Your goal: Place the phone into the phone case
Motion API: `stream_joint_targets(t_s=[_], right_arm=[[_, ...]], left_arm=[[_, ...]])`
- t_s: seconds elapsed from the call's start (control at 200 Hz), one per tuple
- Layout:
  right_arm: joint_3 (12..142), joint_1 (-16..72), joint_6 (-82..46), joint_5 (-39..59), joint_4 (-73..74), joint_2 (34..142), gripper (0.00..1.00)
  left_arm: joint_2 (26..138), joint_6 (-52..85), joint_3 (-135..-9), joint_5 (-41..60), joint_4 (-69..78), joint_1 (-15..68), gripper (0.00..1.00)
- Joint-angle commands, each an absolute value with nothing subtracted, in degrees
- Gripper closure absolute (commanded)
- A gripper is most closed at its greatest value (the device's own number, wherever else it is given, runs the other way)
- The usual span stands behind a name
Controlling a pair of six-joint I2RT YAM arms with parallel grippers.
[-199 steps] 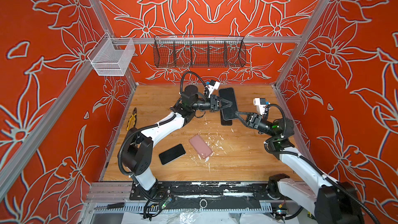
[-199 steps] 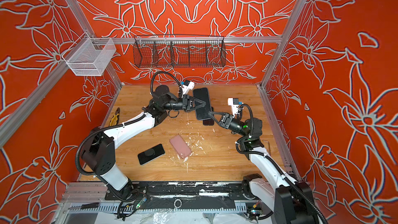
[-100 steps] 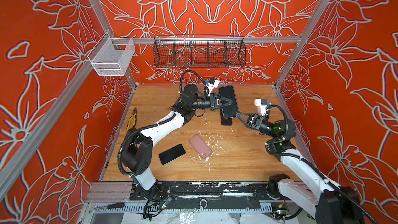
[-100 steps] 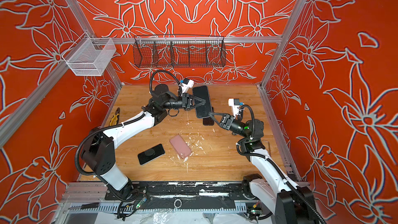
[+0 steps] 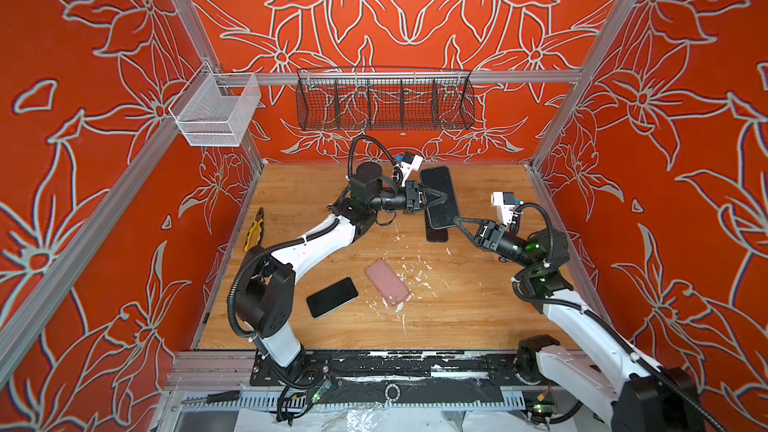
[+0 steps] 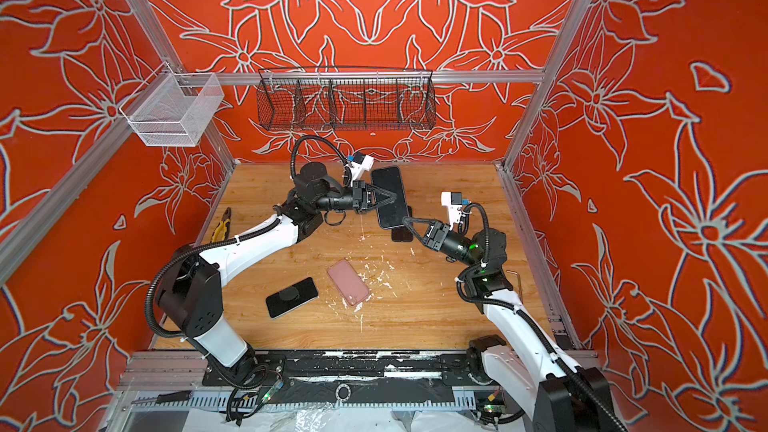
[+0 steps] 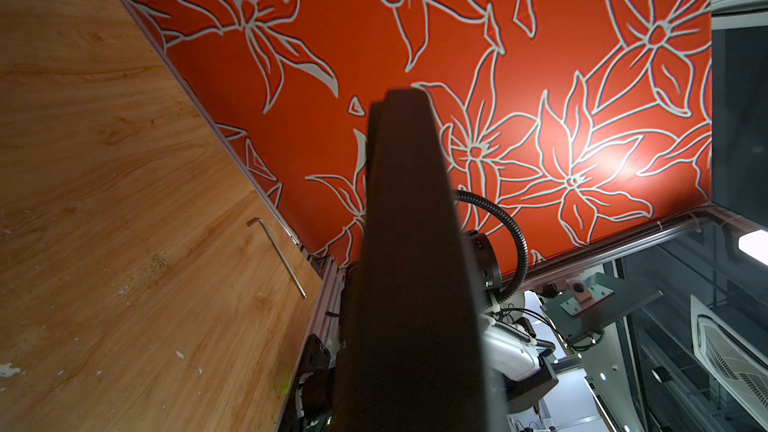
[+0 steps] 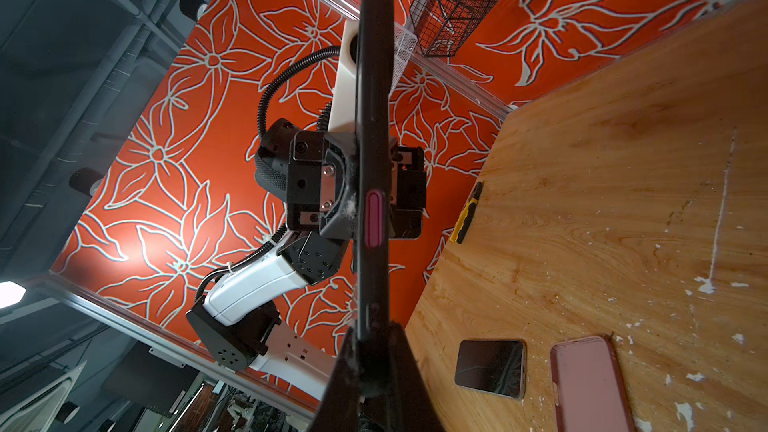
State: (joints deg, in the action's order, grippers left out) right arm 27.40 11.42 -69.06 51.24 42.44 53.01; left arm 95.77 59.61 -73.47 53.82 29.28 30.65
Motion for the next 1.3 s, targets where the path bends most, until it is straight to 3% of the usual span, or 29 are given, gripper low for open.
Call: stream_joint_targets(t_s=[0.0, 0.13, 0.57, 0.841, 1.296], right_arm=[[27.85, 11.47, -66.98, 48.29, 37.50, 53.19, 0.63], [28.43, 13.06, -67.69, 48.48, 39.00, 54.20, 0.52], [28.34, 18.55, -72.78, 43.04, 51.90, 59.45, 0.54], [28.00, 21.07, -76.26, 40.99, 58.69, 63.70, 0.63], [27.42, 21.29, -76.92, 37.89, 60.17, 65.36, 0.87]], left_arm=[[93.03, 58.89, -74.47, 51.24, 31.82, 30.59, 1.00], [92.98, 60.47, -72.72, 45.64, 33.86, 30.98, 1.00], [92.62, 60.29, -69.90, 33.36, 36.56, 34.14, 1.00], [91.91, 61.29, -68.03, 29.28, 38.56, 34.28, 1.00], [91.71, 61.59, -67.59, 29.25, 38.59, 34.28, 1.00]])
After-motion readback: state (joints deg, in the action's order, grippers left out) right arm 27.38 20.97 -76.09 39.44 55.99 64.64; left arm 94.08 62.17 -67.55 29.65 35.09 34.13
